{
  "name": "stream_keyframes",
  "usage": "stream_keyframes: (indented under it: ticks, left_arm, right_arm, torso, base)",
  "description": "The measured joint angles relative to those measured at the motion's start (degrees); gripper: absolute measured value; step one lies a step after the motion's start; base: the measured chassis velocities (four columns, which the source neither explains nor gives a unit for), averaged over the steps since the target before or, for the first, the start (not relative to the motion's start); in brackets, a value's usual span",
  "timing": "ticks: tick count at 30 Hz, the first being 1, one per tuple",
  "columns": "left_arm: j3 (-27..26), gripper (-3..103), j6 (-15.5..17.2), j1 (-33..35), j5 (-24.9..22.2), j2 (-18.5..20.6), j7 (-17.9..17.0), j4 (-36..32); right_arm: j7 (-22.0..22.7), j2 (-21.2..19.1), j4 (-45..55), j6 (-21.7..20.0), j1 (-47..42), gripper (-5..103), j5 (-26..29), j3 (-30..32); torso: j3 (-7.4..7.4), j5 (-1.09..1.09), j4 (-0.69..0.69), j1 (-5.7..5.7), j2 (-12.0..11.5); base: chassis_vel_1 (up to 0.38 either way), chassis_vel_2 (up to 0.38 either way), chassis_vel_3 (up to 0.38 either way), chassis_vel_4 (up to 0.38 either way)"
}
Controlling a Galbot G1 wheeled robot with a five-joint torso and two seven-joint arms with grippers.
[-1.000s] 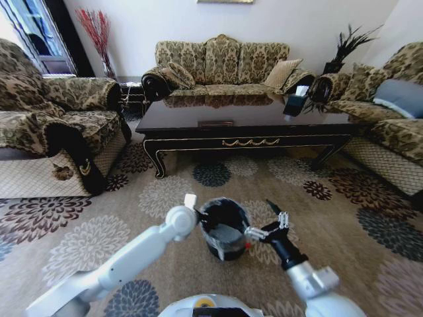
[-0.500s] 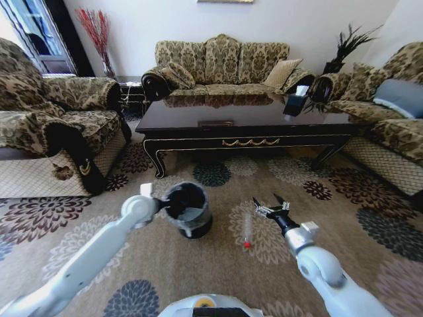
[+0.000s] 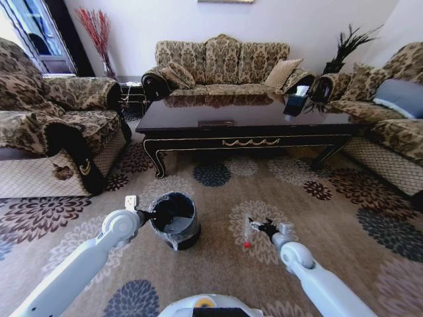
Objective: Move to the front of the table and pick up the trash from the floor, then place it into the trash bin.
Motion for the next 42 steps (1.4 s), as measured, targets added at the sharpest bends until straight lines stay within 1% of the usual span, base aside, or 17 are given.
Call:
stream_keyframes:
  ticks: [7, 12, 16, 19, 20, 22, 26, 27, 28, 29, 30, 31, 35, 37, 40, 42]
  left_arm:
    - [-0.76, 2, 0.0, 1.42, -0.07, 0.18, -0.32, -0.99]
    - [-1.46, 2, 0.0, 2.44, -0.06, 0.26, -0.34, -1.75]
    - [-1.91, 2, -0.01, 3.0, -0.06, 0.27, -0.34, -1.93]
    - [-2.48, 2, 0.0, 3.64, -0.05, 0.27, -0.35, -2.25]
    - [-2.48, 2, 0.0, 3.64, -0.05, 0.27, -0.35, -2.25]
    - [-3.03, 2, 0.0, 4.07, -0.06, 0.23, -0.34, -2.58]
    - [-3.93, 2, -0.01, 5.06, -0.01, 0.09, -0.36, -2.71]
    - [-4.13, 2, -0.01, 5.33, 0.0, 0.05, -0.36, -2.75]
    - [-4.36, 2, -0.01, 5.65, 0.03, 0.02, -0.36, -2.84]
    - [-4.52, 2, -0.01, 5.87, 0.09, 0.0, -0.36, -2.92]
    - [-4.65, 2, -0.01, 5.98, 0.15, -0.02, -0.36, -2.96]
    - [-4.65, 2, -0.01, 5.98, 0.15, -0.02, -0.36, -2.96]
    - [-4.84, 2, -0.01, 6.12, 0.13, -0.58, -0.32, -3.01]
    - [-4.9, 2, -0.01, 6.27, 0.12, -0.87, -0.3, -2.91]
    - [-4.95, 2, -0.01, 6.86, 0.15, -1.21, -0.3, -2.9]
    - [-4.95, 2, -0.01, 6.98, 0.18, -1.28, -0.3, -2.98]
  right_arm:
    - [1.01, 1.36, -4.96, -1.93, 4.28, 100, 0.37, -3.82]
    - [1.59, 3.41, -8.58, -2.07, 6.08, 100, -1.91, -5.18]
    - [2.29, 5.06, -10.63, -2.15, 7.03, 100, -2.5, -5.56]
    - [2.2, 6.69, -13.46, -2.1, 8.04, 100, -3.82, -6.34]
    - [2.2, 6.69, -13.46, -2.1, 8.04, 100, -3.82, -6.34]
    - [1.68, 7.82, -15.28, -1.97, 8.55, 100, -5.8, -6.57]
    - [1.33, 8.53, -16.61, -1.94, 9.0, 100, -6.75, -7.22]
    - [1.36, 8.67, -16.78, -1.93, 9.12, 102, -6.8, -7.32]
    - [1.48, 8.89, -17.0, -1.9, 9.29, 99, -6.8, -7.47]
    - [1.65, 8.96, -17.1, -1.87, 9.4, 99, -6.74, -7.6]
    - [1.82, 8.97, -17.17, -1.84, 9.45, 94, -6.71, -7.7]
    - [1.82, 8.97, -17.17, -1.84, 9.45, 94, -6.71, -7.7]
    - [2.0, 9.1, -17.91, -0.74, 9.46, 72, -7.3, -7.87]
    - [2.0, 9.3, -18.14, -0.38, 9.42, 72, -7.58, -7.86]
    - [2.21, 9.54, -18.1, 0.02, 9.23, 56, -7.8, -7.81]
    - [2.3, 9.51, -17.92, 0.02, 9.19, 56, -7.81, -7.81]
  torso:
    - [0.0, -0.01, 0.0, 0.0, 0.0]
    - [0.0, 0.0, -0.01, 0.0, 0.0]
    - [0.0, -0.01, -0.01, 0.0, 0.0]
    - [0.0, 0.0, 0.0, 0.0, 0.0]
    - [0.0, 0.0, 0.0, 0.0, 0.0]
    - [0.0, 0.0, -0.01, 0.0, 0.0]
    - [0.0, 0.0, -0.01, 0.0, 0.0]
    - [0.0, -0.01, -0.01, 0.0, 0.0]
    - [0.0, 0.0, 0.0, 0.0, 0.0]
    - [0.0, 0.0, 0.0, 0.0, 0.0]
    - [0.0, 0.0, 0.0, 0.0, 0.0]
    - [0.0, 0.0, 0.0, 0.0, 0.0]
    - [0.0, -0.01, -0.01, 0.0, 0.0]
    - [0.0, 0.0, -0.01, 0.0, 0.0]
    - [0.0, -0.01, -0.01, 0.0, 0.0]
    - [0.0, 0.0, 0.0, 0.0, 0.0]
  base:
    - [0.0, 0.0, 0.0, 0.0]
    - [0.0, 0.0, 0.0, 0.0]
    - [0.0, 0.0, 0.0, 0.0]
    - [0.0, 0.0, 0.0, 0.0]
    - [0.0, 0.0, 0.0, 0.0]
    - [0.0, 0.0, 0.0, 0.0]
    - [0.0, 0.0, 0.0, 0.0]
    - [0.0, 0.0, 0.0, 0.0]
    - [0.0, 0.0, 0.0, 0.0]
    - [0.0, 0.0, 0.0, 0.0]
    - [0.0, 0.0, 0.0, 0.0]
    - [0.0, 0.0, 0.0, 0.0]
    - [0.0, 0.0, 0.0, 0.0]
    - [0.0, 0.0, 0.0, 0.0]
    - [0.0, 0.0, 0.0, 0.0]
    - [0.0, 0.0, 0.0, 0.0]
